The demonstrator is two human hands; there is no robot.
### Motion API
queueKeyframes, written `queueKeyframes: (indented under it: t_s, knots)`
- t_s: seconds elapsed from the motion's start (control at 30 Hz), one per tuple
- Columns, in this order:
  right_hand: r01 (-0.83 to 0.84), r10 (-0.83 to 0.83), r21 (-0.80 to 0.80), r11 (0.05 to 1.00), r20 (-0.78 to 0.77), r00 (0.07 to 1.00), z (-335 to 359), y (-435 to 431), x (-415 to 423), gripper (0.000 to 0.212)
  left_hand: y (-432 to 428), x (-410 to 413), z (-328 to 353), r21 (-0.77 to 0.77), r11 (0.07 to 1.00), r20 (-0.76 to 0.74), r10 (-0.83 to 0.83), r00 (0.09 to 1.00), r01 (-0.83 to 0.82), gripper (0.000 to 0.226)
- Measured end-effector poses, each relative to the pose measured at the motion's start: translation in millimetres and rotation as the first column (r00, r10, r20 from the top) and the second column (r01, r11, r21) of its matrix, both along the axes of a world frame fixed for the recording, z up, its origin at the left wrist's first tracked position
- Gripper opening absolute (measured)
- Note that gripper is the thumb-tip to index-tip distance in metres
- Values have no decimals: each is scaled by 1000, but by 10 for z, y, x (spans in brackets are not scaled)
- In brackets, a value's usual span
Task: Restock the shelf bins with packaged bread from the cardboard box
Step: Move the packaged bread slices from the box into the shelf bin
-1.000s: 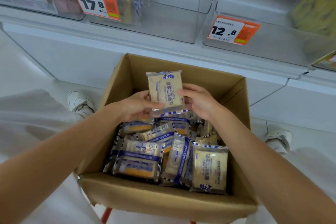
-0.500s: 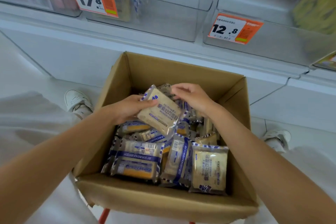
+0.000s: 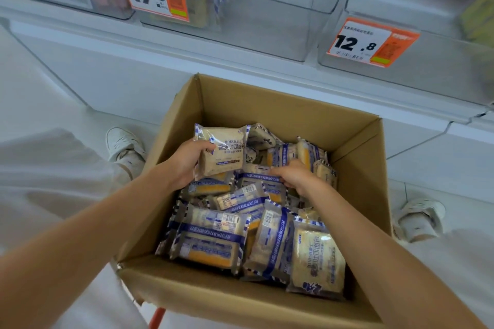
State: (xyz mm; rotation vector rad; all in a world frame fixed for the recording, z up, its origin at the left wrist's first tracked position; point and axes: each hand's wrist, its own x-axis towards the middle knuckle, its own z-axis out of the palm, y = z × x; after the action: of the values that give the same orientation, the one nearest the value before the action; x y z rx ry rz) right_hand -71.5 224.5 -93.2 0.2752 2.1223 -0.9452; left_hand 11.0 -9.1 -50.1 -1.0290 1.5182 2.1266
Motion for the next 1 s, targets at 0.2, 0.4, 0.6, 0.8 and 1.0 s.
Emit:
queueKeyframes:
  t_s: [0.2, 0.4, 0.6, 0.8, 1.0]
  knots:
    - [-512, 551, 256, 820, -109, 828, -139, -83, -34, 63, -36, 42, 8, -11, 999, 20, 39, 999, -39, 34]
    - [-574, 600, 226, 787, -67, 797, -67, 74, -128, 27, -52, 5, 39, -35, 997, 38, 69, 997, -68, 32]
    - [-255, 229, 34, 966, -567, 792, 694, 38, -213, 57, 31, -42, 204, 31, 994, 5, 101, 995, -101, 28]
    - [-616, 465, -102, 781, -564, 683, 1041, -340, 81, 57, 138, -187, 528, 249, 967, -148, -15, 989, 52, 47]
    - [-53, -84, -439, 897, -286, 955, 1132, -458, -69, 98, 9, -219, 641, 168, 984, -183, -20, 983, 51, 35]
